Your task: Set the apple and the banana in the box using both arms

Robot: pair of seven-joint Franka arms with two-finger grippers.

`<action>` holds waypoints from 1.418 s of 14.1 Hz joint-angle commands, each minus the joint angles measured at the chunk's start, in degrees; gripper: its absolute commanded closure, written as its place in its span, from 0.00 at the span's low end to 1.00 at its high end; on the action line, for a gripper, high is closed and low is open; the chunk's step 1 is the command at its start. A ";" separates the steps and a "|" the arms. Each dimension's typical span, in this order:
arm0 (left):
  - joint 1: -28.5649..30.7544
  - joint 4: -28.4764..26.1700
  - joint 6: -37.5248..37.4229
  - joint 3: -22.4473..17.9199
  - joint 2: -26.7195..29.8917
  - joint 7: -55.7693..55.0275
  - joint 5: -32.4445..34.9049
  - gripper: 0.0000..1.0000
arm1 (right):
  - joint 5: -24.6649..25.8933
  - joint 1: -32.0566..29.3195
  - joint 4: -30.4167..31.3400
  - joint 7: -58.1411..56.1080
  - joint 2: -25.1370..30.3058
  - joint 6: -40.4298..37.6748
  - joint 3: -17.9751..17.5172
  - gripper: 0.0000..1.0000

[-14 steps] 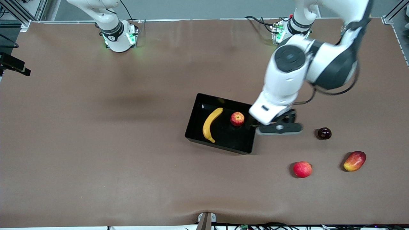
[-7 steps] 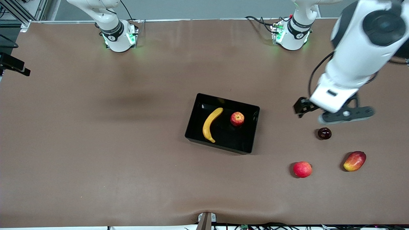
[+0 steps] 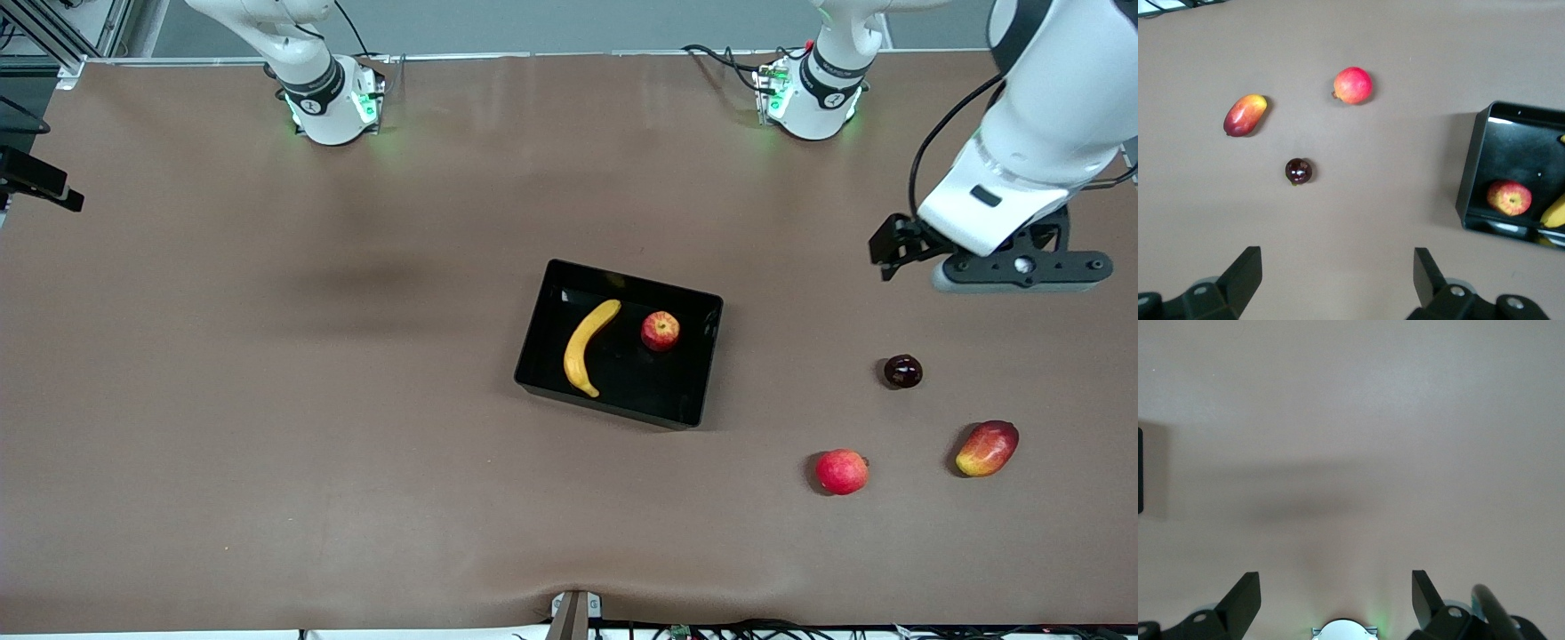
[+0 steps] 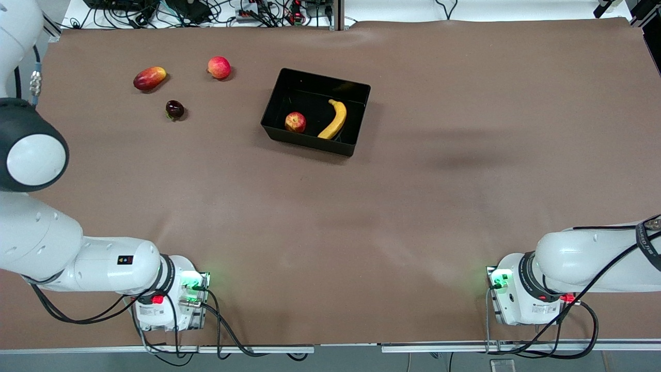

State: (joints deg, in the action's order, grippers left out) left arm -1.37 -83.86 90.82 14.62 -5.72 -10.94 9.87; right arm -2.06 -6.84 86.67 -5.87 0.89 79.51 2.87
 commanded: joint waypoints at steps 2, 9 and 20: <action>-2.50 -6.92 -0.02 -6.00 6.59 2.42 -3.71 0.00 | -1.55 -1.86 -0.27 -0.72 -0.18 -0.58 -0.94 0.00; -0.39 -9.65 -0.20 -8.03 9.76 2.68 -7.94 0.00 | -2.78 -3.01 -0.27 -1.78 -0.45 -0.67 -0.94 0.00; -0.30 -6.14 -0.29 -9.17 8.00 3.65 -10.48 0.00 | -2.78 -3.10 -0.36 -1.95 -0.45 -0.67 -0.94 0.00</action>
